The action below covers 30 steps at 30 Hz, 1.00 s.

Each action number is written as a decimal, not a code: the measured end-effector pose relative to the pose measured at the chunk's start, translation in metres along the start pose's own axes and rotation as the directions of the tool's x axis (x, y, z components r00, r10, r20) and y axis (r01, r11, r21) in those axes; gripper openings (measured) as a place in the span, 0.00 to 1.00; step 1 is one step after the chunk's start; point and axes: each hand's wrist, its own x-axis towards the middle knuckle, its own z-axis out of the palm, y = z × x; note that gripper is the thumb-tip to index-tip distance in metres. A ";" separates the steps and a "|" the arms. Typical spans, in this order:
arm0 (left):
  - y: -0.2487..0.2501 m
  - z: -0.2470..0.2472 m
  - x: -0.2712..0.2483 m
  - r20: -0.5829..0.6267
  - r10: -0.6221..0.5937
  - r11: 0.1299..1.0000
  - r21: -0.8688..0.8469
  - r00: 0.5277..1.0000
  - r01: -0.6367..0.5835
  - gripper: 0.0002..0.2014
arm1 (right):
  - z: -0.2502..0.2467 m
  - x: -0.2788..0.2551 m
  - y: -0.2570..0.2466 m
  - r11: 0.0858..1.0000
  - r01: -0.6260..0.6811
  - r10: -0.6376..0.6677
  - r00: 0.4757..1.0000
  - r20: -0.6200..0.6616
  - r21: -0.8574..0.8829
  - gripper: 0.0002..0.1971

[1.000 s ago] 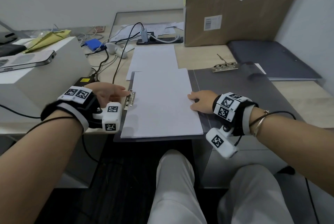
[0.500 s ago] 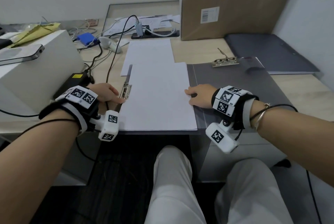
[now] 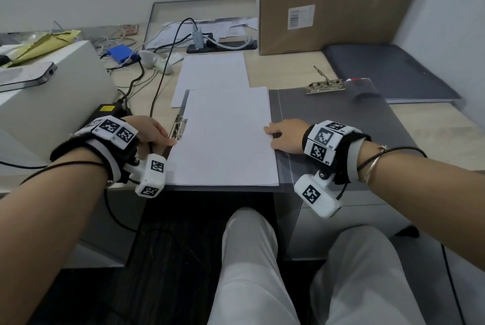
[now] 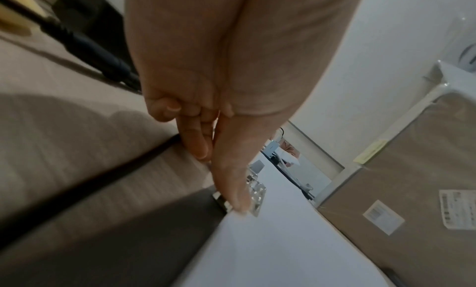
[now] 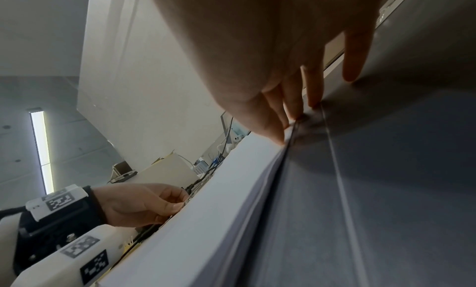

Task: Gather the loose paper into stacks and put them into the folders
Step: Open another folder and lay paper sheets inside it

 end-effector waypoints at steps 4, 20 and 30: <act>0.003 0.001 0.003 -0.019 -0.001 0.998 0.055 1.000 0.002 0.16 | -0.001 -0.002 -0.002 1.000 0.001 -0.001 1.000 0.009 -0.010 0.21; -0.018 0.000 0.002 0.049 0.043 0.915 -0.403 0.998 -0.019 0.11 | -0.004 -0.005 -0.004 0.998 0.038 -0.036 0.999 0.034 -0.059 0.23; -0.013 -0.015 0.008 0.113 -0.003 0.997 -0.076 0.994 0.012 0.25 | -0.002 -0.002 -0.001 0.996 0.037 -0.036 0.999 0.017 -0.077 0.22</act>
